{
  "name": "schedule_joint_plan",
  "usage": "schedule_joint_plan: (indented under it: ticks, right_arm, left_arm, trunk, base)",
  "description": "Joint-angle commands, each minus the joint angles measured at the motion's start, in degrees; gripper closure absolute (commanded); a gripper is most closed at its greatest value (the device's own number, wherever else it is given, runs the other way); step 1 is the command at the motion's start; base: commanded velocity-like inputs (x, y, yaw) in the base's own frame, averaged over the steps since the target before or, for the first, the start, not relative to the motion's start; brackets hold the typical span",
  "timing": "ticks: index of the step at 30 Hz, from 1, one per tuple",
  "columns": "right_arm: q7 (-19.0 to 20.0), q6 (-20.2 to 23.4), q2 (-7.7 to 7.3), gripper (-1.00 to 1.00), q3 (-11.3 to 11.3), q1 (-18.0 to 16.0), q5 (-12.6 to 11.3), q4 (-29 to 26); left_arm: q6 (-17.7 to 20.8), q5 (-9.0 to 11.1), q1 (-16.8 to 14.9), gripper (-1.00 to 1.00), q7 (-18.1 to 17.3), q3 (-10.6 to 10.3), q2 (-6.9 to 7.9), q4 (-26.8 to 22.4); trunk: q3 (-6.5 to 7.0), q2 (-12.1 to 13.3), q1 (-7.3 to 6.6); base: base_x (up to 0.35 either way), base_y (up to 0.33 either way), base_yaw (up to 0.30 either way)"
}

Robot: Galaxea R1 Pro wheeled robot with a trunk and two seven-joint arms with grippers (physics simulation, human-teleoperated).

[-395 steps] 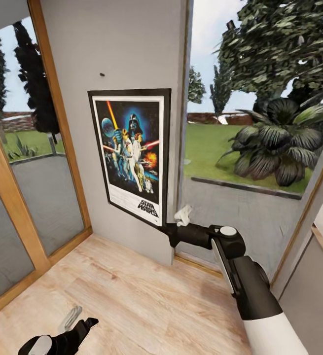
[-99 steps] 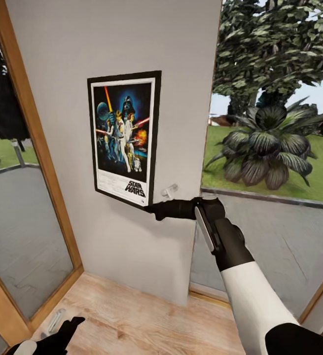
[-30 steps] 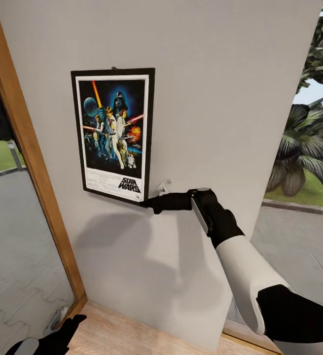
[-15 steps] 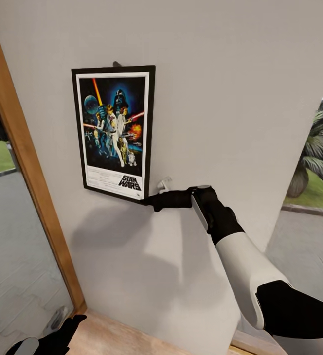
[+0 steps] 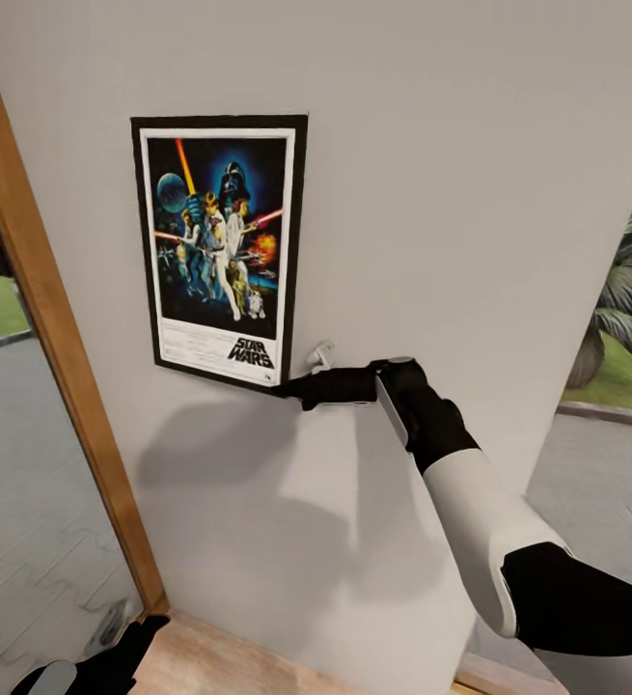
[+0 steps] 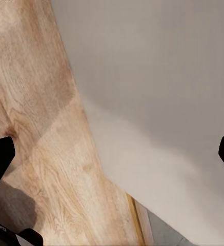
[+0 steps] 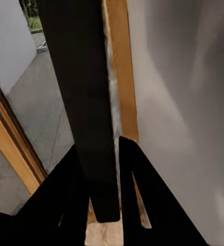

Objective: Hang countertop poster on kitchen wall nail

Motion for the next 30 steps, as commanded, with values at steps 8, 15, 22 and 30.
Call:
schedule_joint_plan:
  ticks: [8, 15, 22, 30]
  right_arm:
    - [-2.77, 0.04, -0.10, 1.00, -0.25, -1.07, 0.92, 0.20]
    - [-3.25, -0.19, -0.07, 1.00, -0.61, -1.18, 0.85, 0.45]
    - [-4.74, -0.28, -0.02, 1.00, -1.31, -1.08, 0.84, 0.46]
    - [-8.04, -0.29, -0.02, 1.00, -1.38, -0.95, 0.85, 0.46]
  left_arm:
    - [0.30, 0.61, 0.00, -1.00, 0.52, 0.09, -0.02, -0.12]
    - [0.28, 0.62, 0.00, -1.00, 0.52, 0.09, -0.02, -0.12]
    - [0.32, 0.61, 0.00, -1.00, 0.58, 0.09, -0.02, -0.12]
    - [0.41, 1.02, 0.00, -1.00, 0.69, 0.09, -0.02, -0.12]
  trunk:
    - [-0.02, 0.07, 0.10]
    - [-0.02, 0.07, 0.10]
    - [-0.02, 0.07, 0.10]
    - [-0.02, 0.07, 0.10]
  base:
    - [0.079, 0.000, 0.000]
    - [0.002, 0.000, 0.000]
    - [0.000, 0.000, 0.000]
    - [-0.249, 0.000, 0.000]
